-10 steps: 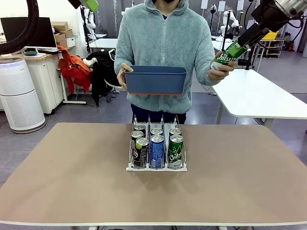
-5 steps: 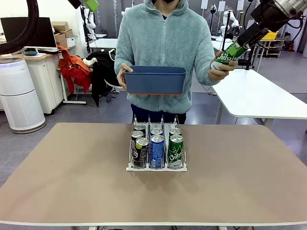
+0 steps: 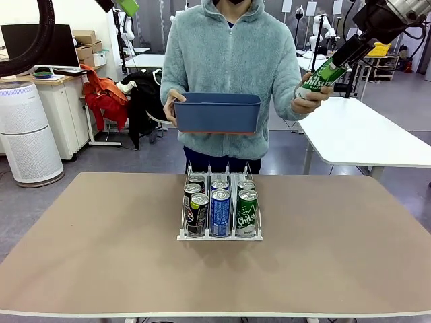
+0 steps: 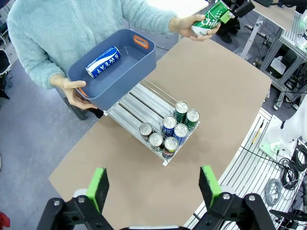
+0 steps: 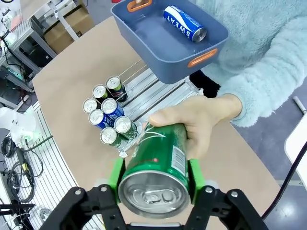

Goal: Fill the beverage cans into the dispenser.
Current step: Pick up the Sprite handed by the human, then place the picked Sprite in the line of the Automatic Can Dispenser with the same cans.

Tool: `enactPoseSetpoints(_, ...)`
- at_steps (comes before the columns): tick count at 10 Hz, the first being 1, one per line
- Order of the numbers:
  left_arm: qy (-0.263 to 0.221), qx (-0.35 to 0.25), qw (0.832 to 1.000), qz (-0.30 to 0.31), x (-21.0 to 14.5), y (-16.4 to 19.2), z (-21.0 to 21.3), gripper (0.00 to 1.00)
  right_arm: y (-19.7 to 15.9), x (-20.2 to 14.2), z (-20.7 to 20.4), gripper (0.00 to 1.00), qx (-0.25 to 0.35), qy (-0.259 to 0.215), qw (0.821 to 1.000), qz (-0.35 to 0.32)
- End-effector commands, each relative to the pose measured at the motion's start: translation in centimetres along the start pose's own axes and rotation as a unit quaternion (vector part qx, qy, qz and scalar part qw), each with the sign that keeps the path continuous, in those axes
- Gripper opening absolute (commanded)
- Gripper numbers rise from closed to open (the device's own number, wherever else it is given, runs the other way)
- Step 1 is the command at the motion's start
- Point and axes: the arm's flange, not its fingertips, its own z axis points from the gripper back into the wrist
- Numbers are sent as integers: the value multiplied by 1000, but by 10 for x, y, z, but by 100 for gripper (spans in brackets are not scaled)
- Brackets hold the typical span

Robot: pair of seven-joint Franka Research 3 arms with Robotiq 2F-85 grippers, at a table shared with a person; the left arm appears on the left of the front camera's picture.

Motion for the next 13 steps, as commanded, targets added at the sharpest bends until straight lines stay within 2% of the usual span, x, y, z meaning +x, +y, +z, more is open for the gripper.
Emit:
enactPoseSetpoints(1, 2, 1, 1000, 2, -2, -1, 1, 100, 0, -1, 1, 0, -7, -15, 1000, -1)
enactPoseSetpoints(7, 2, 1, 1000, 2, -2, -1, 1, 100, 6, -5, 1, 0, 0, -32, 999, 8)
enactPoseSetpoints(8, 2, 1, 1000, 2, -2, -1, 1, 100, 9, -3, 2, 0, -6, -19, 999, -25)
enactPoseSetpoints(9, 2, 1, 1000, 2, -2, -1, 1, 100, 0, 1, 3, 0, -7, -8, 1000, 1)
enactPoseSetpoints(13, 2, 1, 1000, 2, -2, -1, 1, 100, 0, 1, 3, 0, -7, -8, 1000, 1)
